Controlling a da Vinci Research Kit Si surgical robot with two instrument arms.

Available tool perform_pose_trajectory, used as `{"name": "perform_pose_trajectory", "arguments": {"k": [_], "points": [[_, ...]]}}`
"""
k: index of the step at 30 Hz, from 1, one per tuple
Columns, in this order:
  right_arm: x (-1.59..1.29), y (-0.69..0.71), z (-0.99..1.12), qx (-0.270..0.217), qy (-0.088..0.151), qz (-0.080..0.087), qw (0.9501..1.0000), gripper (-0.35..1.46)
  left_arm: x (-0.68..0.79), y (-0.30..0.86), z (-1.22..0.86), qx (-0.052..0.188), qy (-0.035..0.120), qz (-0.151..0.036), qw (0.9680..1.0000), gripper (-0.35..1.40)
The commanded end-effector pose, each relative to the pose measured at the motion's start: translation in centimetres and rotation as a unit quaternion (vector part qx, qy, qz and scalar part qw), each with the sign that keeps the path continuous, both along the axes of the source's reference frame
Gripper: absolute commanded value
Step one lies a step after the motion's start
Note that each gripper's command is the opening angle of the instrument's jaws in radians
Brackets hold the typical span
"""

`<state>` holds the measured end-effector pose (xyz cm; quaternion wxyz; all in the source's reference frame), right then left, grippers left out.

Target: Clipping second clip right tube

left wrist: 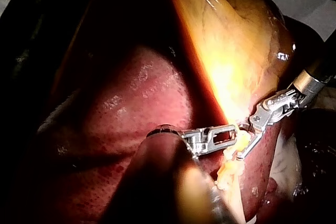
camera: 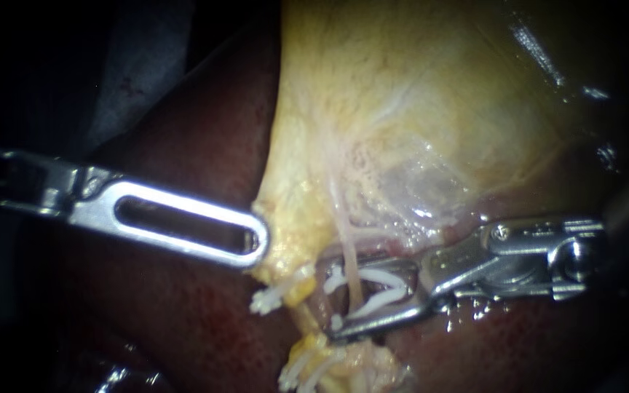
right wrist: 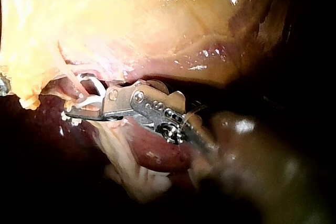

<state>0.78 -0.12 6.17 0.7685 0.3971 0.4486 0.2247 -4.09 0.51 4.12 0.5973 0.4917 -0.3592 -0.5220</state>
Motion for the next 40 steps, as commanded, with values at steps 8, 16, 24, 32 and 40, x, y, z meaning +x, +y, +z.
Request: {"name": "perform_pose_trajectory", "arguments": {"k": [8, 16, 24, 32, 40], "points": [[-0.05, 0.08, -0.01, 0.042, -0.016, 0.014, 0.9989, -0.27, 0.0, 0.0, 0.0, 0.0, 0.0, 0.0, 1.0, -0.35], [-0.1, 0.11, 0.01, 0.042, -0.015, 0.013, 0.9989, -0.35, 0.0, 0.0, 0.0, 0.0, 0.0, 0.0, 1.0, -0.35], [-0.09, 0.1, 0.01, 0.041, -0.015, 0.013, 0.9989, -0.35, -0.01, 0.0, 0.0, 0.0, 0.0, 0.0, 1.0, -0.35], [-0.09, 0.1, 0.02, 0.042, -0.015, 0.012, 0.9989, -0.35, -0.01, 0.0, 0.0, 0.0, 0.0, 0.0, 1.0, -0.35], [-0.09, 0.1, 0.02, 0.042, -0.015, 0.012, 0.9989, -0.35, -0.02, 0.0, 0.01, 0.0, 0.0, -0.001, 1.0, -0.35]]}}
